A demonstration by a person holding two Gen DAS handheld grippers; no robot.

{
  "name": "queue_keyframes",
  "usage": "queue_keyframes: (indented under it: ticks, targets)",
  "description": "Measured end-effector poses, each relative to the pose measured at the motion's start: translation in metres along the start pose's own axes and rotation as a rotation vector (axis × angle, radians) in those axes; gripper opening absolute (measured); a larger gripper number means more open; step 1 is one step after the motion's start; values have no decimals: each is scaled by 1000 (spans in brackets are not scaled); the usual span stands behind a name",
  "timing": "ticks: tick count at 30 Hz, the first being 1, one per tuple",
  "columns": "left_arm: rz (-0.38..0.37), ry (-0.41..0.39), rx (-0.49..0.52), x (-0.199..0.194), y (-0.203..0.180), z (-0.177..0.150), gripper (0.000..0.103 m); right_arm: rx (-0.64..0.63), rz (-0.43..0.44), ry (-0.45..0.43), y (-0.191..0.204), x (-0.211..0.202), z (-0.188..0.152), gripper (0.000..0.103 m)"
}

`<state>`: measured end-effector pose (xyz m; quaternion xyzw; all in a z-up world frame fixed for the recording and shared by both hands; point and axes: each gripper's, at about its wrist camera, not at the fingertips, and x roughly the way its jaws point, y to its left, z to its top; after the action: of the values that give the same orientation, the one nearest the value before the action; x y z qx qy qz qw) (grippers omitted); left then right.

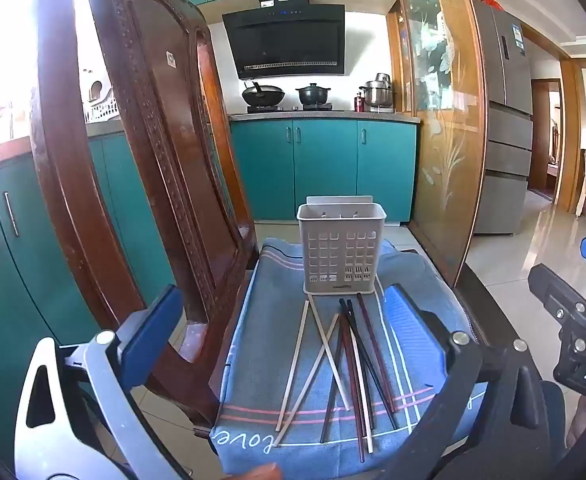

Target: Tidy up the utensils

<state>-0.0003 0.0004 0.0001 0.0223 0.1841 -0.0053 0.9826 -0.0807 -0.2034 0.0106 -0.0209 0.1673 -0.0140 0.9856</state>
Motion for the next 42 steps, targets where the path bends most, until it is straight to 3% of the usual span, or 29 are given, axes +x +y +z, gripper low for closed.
queue_keyframes:
  ticks: [42]
  targets:
    - [-3, 6, 9, -3, -3, 2, 100, 4, 4, -16, -3, -7, 2, 100]
